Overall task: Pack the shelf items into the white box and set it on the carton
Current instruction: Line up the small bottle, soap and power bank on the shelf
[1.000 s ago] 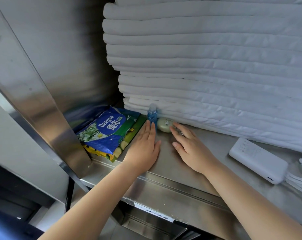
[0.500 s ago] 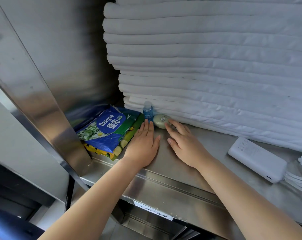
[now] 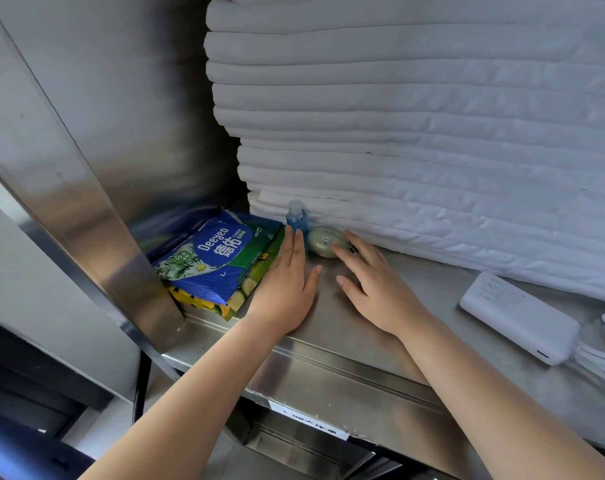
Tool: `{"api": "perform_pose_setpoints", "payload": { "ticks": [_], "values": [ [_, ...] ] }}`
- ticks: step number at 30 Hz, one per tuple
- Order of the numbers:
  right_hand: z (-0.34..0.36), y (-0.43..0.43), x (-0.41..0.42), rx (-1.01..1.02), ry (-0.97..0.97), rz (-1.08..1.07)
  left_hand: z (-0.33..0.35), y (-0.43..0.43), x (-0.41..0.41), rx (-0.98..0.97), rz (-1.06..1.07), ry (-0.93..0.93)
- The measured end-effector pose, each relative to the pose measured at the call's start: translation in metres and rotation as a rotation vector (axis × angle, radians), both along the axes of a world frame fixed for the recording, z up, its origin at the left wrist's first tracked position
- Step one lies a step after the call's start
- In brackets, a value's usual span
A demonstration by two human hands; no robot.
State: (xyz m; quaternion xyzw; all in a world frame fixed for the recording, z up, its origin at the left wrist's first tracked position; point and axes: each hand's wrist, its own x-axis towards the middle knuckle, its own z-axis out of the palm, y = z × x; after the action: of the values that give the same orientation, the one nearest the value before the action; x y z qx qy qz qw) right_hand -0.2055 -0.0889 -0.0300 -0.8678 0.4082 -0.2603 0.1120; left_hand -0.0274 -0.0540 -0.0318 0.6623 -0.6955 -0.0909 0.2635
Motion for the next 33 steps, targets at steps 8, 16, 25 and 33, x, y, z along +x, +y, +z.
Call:
{"api": "perform_pose_setpoints", "payload": {
  "ticks": [8, 16, 25, 33],
  "values": [
    [0.001, -0.015, 0.009, -0.048, 0.130, 0.065, 0.008, -0.011, 0.004, -0.127, -0.024, -0.020],
    [0.000, -0.022, 0.011, 0.012, 0.122, 0.057, 0.008, -0.020, 0.008, -0.107, -0.042, 0.041],
    [0.003, -0.024, 0.005, -0.019, 0.060, 0.076, 0.010, -0.024, 0.009, -0.096, -0.054, 0.049],
    [0.005, -0.032, 0.003, -0.046, 0.050, 0.116, 0.009, -0.023, 0.005, -0.105, -0.036, 0.066]
  ]
}}
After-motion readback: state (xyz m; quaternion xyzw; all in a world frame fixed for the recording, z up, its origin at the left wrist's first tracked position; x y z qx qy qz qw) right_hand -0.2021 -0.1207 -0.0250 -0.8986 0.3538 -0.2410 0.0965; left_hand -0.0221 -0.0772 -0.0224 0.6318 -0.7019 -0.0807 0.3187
